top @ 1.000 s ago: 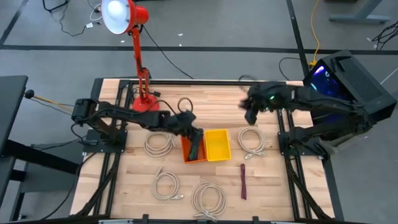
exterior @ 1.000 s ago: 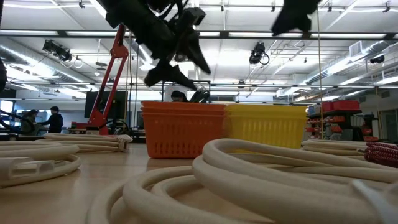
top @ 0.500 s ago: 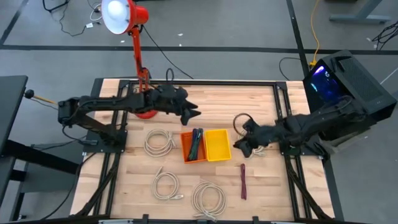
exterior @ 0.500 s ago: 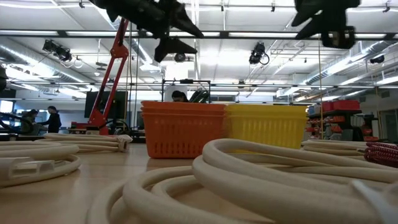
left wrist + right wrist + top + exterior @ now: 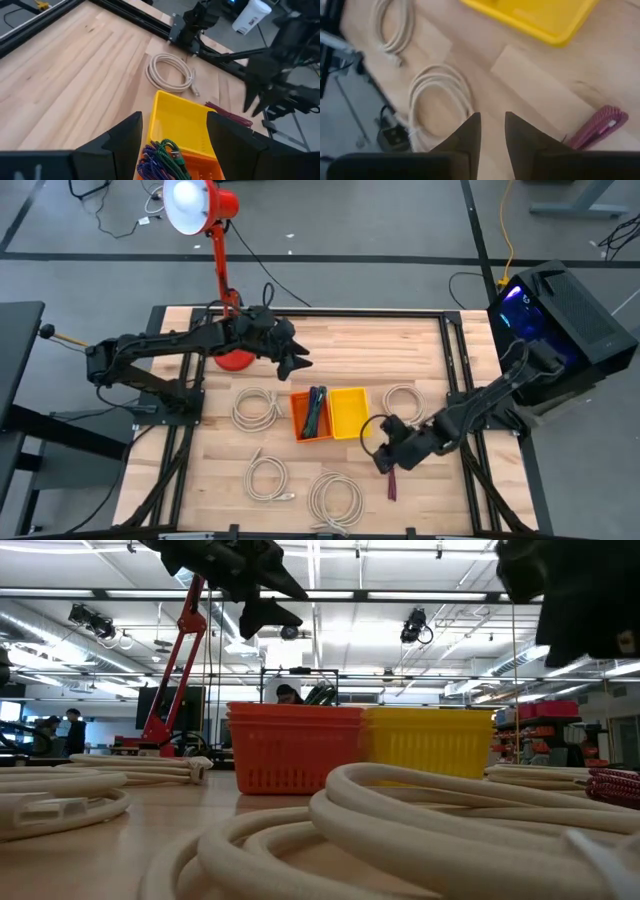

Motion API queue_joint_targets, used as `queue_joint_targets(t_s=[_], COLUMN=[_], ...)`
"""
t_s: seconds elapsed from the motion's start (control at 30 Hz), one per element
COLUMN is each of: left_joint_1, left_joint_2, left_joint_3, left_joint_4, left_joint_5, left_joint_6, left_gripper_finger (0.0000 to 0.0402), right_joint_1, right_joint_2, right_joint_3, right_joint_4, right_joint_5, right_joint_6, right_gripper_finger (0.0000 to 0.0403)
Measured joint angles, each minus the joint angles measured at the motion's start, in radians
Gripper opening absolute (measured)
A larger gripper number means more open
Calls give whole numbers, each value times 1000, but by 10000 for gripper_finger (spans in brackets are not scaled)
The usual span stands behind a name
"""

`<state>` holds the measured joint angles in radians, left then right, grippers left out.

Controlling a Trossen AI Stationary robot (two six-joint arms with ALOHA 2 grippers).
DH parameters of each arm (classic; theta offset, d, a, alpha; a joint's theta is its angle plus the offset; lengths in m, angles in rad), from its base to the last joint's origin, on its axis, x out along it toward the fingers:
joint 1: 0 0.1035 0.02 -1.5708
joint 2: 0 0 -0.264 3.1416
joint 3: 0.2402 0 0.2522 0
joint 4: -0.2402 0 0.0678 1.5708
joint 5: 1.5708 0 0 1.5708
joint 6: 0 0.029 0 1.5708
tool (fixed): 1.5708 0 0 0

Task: Pick & Place USB Port
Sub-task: Put the red USB cable into the orange bin

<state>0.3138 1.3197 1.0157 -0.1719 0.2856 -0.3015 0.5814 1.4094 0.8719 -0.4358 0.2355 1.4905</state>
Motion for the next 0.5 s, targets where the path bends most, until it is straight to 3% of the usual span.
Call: queue_joint_targets(t_s=[0.1, 0.27, 0.5], left_joint_1=[0, 0, 0], left_joint_2=[0, 0, 0], left_joint_3=[0, 0, 0], left_joint_4=[1, 0, -5], left_joint_5=[1, 6, 7], left_joint_6=[1, 2, 0], left_gripper_finger=[227, 227, 227], right_joint_1=[-2, 10, 12], right_joint_2=[33, 84, 98], right_joint_3=[0, 0, 0], right_joint_4=[-68, -182, -188], right_joint_5=[-30, -187, -228], right_joint_6=[34, 63, 73], right_gripper_finger=[86, 93, 141])
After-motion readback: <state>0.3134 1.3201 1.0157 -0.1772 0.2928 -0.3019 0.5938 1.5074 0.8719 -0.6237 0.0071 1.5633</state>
